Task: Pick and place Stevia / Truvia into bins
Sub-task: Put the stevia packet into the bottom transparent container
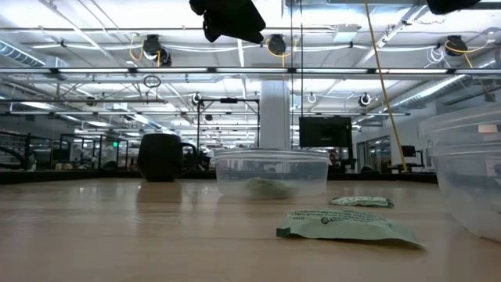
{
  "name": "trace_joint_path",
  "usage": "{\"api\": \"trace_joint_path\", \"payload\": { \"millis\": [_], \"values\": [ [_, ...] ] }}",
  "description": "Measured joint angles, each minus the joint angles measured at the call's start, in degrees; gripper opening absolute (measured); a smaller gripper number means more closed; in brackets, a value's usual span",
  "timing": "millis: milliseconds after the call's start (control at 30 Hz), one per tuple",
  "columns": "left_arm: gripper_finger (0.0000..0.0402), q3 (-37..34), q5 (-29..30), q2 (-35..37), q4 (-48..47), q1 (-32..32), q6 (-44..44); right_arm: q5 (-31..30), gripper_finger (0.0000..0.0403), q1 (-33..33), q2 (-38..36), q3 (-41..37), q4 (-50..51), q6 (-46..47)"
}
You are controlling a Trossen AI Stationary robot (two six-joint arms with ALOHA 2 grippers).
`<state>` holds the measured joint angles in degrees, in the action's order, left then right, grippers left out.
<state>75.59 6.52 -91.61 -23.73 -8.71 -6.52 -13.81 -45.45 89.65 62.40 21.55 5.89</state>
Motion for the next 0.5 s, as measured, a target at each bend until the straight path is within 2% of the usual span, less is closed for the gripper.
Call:
{"api": "trace_joint_path", "payload": {
  "millis": [133, 233, 333, 500],
  "values": [
    [0.0152, 0.00, 0.00, 0.00, -0.02, -0.01, 0.01, 2.02, 0.0004, 0.77, 0.72, 0.09, 0.00, 5.49],
    [0.0152, 0.00, 0.00, 0.00, 0.00, 0.00, 0.00, 2.29, 0.0004, 1.78, 3.43, -0.84, 1.01, 5.43],
    [0.0152, 0.00, 0.00, 0.00, -0.04, -0.04, -0.77, 5.15, 0.0004, 3.18, 7.54, -1.32, 1.24, 4.96],
    [0.0152, 0.00, 0.00, 0.00, -0.15, -0.04, -1.20, 3.37, 0.0004, 3.41, 10.45, -1.01, 0.89, 1.14]
  ]
}}
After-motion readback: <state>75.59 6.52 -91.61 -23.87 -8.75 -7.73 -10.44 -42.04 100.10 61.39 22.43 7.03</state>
